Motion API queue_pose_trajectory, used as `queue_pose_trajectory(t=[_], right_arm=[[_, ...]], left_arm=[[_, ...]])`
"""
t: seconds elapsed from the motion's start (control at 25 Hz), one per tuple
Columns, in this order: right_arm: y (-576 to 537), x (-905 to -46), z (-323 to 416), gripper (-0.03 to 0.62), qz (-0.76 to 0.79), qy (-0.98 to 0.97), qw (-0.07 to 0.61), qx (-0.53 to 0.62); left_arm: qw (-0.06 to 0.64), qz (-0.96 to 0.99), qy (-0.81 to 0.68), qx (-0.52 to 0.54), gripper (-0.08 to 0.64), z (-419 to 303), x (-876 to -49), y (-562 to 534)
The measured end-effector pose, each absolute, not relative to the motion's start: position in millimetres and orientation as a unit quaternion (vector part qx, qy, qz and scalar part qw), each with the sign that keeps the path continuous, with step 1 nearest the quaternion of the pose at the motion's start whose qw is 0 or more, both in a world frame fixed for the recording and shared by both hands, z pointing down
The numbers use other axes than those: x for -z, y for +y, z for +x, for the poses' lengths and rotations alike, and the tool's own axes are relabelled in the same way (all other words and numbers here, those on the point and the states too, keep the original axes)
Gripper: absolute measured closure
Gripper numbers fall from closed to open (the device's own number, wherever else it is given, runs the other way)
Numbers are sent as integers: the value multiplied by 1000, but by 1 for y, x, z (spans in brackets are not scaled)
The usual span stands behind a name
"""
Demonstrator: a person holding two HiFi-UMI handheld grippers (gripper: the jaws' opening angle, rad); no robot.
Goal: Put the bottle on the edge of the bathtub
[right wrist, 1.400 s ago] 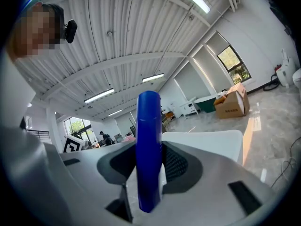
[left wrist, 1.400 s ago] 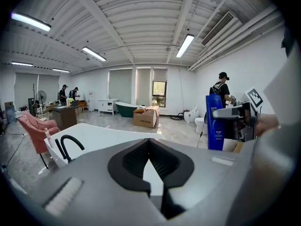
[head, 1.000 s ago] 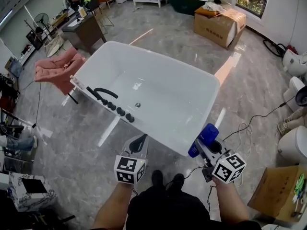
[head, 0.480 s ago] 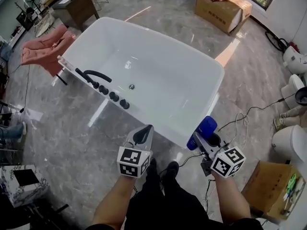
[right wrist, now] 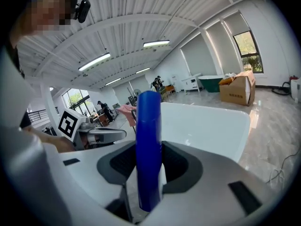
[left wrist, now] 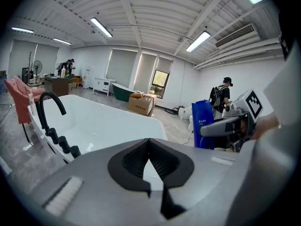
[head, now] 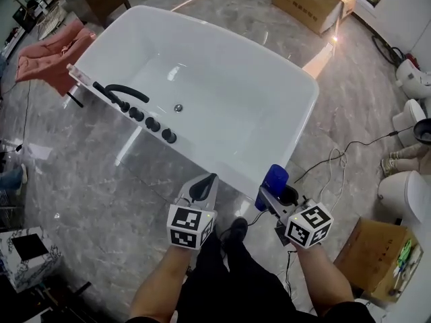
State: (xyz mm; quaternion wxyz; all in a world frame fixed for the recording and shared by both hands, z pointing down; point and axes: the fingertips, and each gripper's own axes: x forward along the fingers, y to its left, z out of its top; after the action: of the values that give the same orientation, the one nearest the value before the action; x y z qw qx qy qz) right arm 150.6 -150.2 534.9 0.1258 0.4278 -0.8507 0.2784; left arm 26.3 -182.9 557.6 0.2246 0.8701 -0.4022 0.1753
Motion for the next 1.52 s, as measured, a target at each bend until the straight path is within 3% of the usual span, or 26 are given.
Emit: queue_pose_trajectory(t=[0.76,1.52], right_arm=[[-195,-661,112,437,413,-851,194,-260],[-218,-737,110,439,451,-862,137,-189]], left_arm=[[286,840,-429,-169,551,-15,-684,-186],[312,834,-408,-200,551,5,-777,-198]])
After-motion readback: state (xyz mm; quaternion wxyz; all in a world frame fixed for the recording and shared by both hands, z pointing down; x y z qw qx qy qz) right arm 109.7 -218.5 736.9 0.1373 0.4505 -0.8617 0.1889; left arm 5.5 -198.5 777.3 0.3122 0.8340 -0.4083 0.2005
